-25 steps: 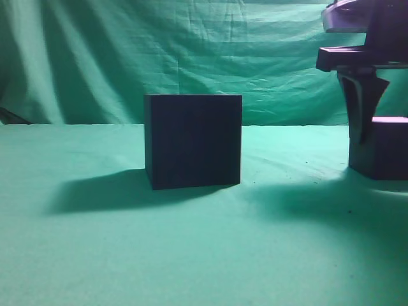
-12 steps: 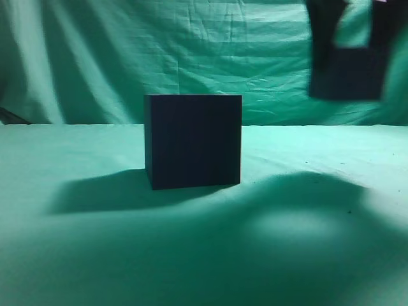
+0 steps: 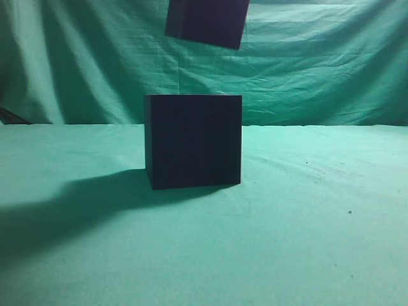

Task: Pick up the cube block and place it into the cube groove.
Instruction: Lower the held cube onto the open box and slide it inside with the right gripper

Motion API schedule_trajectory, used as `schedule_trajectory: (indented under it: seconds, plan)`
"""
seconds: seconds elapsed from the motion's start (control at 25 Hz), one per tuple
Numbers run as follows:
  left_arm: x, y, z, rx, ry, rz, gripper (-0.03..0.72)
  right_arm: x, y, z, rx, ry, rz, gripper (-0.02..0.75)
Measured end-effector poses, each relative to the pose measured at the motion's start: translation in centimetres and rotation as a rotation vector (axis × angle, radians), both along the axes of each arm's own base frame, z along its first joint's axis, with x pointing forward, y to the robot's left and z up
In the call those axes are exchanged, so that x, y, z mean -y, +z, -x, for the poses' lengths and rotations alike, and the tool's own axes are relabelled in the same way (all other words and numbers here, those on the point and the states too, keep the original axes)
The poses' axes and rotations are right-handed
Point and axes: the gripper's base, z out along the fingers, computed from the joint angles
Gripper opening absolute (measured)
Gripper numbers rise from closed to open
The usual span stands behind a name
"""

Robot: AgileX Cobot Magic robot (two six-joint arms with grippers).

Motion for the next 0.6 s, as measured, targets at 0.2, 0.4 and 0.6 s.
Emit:
schedule_trajectory:
  seconds: [0.2, 0.4, 0.6]
  plan:
    - [0.0, 0.0, 0.0, 0.000, 0.000, 0.000, 0.000, -1.0, -1.8, -0.6, -0.033, -0.004, 0.011, 0.421]
    - [0.0, 0.0, 0.0, 0.000, 0.000, 0.000, 0.000, -1.6, -3.1, -1.2, -0.034, -0.005, 0.005, 0.421]
    - [0.0, 0.0, 0.0, 0.000, 0.000, 0.000, 0.000, -2.0, -3.9, -1.5, -0.041, -0.004, 0.011, 0.421]
